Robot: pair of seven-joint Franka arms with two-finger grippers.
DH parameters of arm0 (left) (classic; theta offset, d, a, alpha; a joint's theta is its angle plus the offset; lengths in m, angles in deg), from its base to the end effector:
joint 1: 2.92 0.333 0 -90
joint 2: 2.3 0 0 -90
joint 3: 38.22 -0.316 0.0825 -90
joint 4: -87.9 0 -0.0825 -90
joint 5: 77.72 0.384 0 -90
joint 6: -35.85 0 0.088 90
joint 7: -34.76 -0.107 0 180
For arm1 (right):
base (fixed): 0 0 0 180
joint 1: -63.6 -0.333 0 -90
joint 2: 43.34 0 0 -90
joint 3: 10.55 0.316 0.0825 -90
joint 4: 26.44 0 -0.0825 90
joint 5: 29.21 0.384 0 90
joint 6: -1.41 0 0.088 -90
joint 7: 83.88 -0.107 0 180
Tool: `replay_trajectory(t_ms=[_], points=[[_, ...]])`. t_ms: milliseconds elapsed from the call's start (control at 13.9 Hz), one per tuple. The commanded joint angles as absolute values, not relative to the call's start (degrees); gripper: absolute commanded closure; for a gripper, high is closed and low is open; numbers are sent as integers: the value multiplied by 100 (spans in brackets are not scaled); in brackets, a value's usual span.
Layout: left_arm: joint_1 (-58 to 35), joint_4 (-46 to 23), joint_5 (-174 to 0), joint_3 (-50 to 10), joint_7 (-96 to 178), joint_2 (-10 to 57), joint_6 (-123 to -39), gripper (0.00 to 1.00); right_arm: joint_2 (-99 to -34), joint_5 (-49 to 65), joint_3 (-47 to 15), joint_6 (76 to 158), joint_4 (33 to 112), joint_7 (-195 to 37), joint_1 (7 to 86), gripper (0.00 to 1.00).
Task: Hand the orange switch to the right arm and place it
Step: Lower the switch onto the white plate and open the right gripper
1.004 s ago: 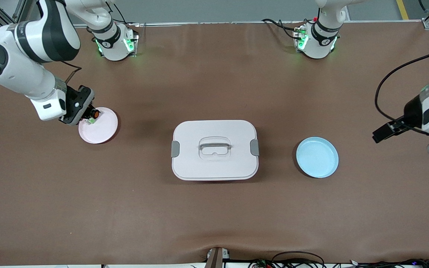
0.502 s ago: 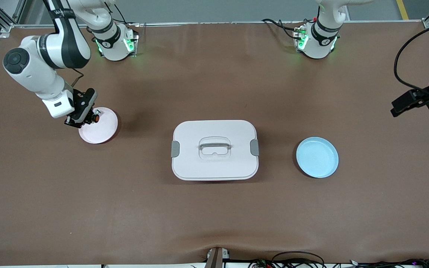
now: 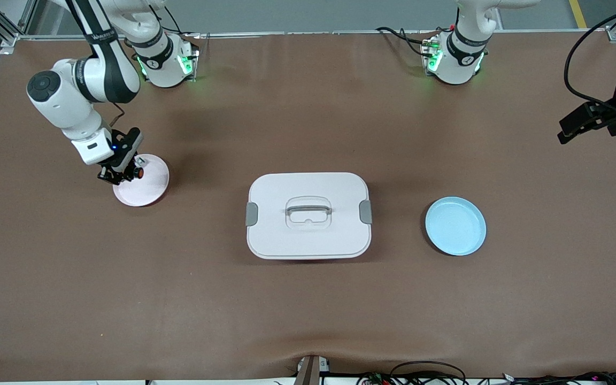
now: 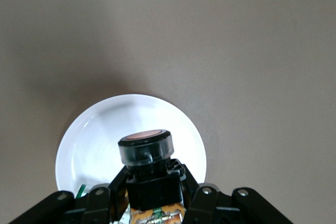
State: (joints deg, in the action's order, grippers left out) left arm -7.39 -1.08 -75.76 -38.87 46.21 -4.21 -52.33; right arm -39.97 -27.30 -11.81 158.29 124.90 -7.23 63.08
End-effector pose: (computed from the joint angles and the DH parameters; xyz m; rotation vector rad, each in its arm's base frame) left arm 0.5403 -0.0322 0.6484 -3.1034 -0.2091 -0.0368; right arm 0.4408 -0.0069 0.2794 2.4332 1.8405 0.2015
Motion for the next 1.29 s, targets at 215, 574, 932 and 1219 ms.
replay_trajectory(t_ms=[215, 574, 932, 1219], points=[[-820, -658, -7666, -3910, 4521, -845, -5530, 0, -5018, -2815, -1090, 16865, 12605, -619, 6509, 100], [-820, -640, -7666, -3848, 4469, -827, -5503, 0, -5511, -2815, -1090, 17385, 12596, -628, 6509, 100], [-820, -649, -7675, -3655, 4328, -810, -5503, 0, -5722, -2815, -1090, 17473, 12561, -645, 6509, 100], [-820, -649, -7684, -3655, 4319, -792, -5547, 0, -5810, -2745, -1082, 17464, 12535, -865, 6518, 1]])
